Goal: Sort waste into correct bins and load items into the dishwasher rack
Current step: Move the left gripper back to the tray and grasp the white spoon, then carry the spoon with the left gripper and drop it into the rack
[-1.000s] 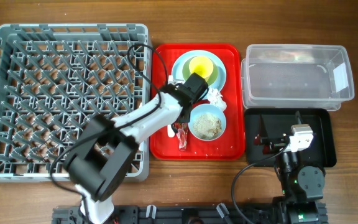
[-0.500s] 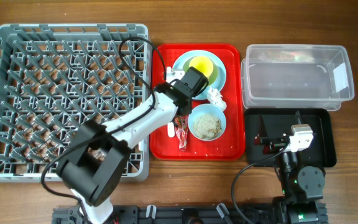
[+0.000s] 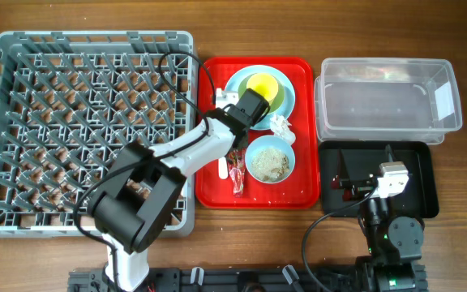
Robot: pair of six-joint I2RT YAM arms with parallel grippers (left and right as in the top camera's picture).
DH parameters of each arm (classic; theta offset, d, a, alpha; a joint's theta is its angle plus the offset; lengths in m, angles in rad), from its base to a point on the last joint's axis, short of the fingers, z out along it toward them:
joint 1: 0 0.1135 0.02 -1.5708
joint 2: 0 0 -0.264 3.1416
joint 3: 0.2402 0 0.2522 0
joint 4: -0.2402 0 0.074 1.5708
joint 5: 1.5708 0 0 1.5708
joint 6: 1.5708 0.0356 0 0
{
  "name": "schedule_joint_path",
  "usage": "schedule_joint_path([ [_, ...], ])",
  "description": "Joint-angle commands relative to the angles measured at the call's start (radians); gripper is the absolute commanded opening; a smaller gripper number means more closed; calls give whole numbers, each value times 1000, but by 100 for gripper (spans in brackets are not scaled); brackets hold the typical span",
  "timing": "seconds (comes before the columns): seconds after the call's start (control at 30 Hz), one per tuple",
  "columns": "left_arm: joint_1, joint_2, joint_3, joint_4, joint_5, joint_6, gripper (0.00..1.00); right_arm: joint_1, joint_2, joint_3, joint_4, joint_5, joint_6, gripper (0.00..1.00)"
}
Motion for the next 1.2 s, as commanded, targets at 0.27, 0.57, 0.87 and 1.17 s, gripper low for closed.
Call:
schedule_joint_path([
  [0.27,7,52,-15,7,-14,-11,36,3,-2,-1,6,-9,-10,100],
  [0.57,7,45,-15,3,-13,-6,36,3,-2,-1,6,-9,-10,100],
  [0.87,7,2,-15,-1,19,-7,24,3,-2,-1,6,-9,-10,100],
  [1.17,8,-2,-15,-17,54,-6,18,3,-2,-1,6,-9,-10,100],
])
